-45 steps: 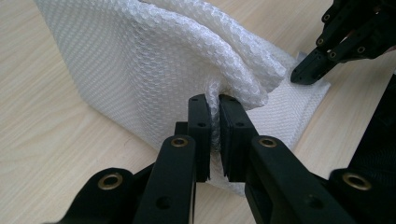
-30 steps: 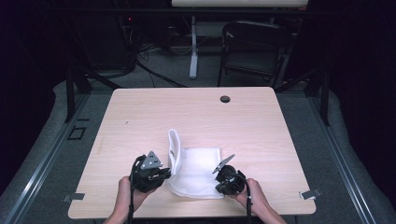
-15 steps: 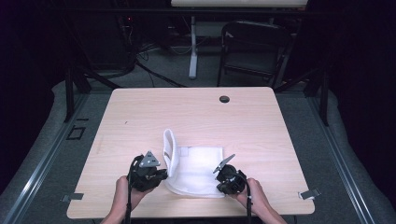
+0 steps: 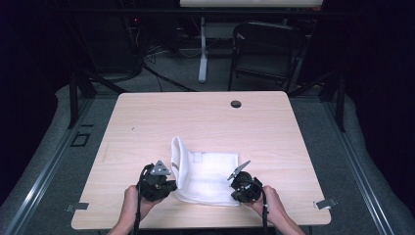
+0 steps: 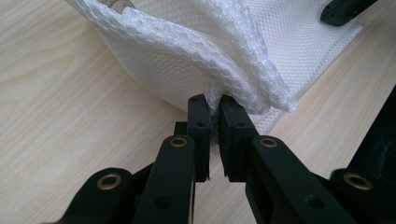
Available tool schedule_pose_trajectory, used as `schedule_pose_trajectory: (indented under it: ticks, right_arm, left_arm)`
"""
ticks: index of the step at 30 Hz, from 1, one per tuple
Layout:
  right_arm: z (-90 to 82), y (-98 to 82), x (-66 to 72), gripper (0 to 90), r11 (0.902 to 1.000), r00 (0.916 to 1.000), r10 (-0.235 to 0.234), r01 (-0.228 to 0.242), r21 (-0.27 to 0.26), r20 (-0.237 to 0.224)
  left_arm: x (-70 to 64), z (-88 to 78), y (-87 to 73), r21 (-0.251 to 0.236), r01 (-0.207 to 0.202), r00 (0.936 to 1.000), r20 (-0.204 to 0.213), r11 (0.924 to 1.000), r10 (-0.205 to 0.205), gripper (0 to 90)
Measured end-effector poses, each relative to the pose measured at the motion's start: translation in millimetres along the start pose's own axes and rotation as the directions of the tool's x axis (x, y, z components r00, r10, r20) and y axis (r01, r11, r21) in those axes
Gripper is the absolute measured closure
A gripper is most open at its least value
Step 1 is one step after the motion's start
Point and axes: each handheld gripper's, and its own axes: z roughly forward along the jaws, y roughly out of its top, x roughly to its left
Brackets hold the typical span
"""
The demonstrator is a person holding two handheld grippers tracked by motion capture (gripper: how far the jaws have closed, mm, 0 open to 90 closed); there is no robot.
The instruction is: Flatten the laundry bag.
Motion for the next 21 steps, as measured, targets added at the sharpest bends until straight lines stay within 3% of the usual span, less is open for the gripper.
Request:
schedule_pose_trajectory:
  ticks: [9, 15, 21]
  right_arm:
    - [-1.0, -0.9, -3.4, 90.0, 1.0000, 1.0000, 0.005, -0.005, 0.005, 0.002]
    - [-0.8, -1.7, -5.4, 90.0, 0.9999, 0.9998, 0.011, -0.011, -0.004, 0.013]
    - [-1.9, -1.6, -7.3, 90.0, 1.0000, 0.9999, 0.005, -0.005, 0.006, 0.013]
  left_arm:
    - [4.1, 0.4, -2.1, 0.012, 0.016, 0.9999, -0.003, 0.9998, -0.016, 83.6]
    - [9.5, 3.9, -5.9, 0.022, 0.058, 0.9983, -0.005, 0.9981, -0.058, 83.9]
    - [8.7, 2.9, -7.4, 0.030, 0.060, 0.9982, -0.010, 0.9977, -0.060, 84.2]
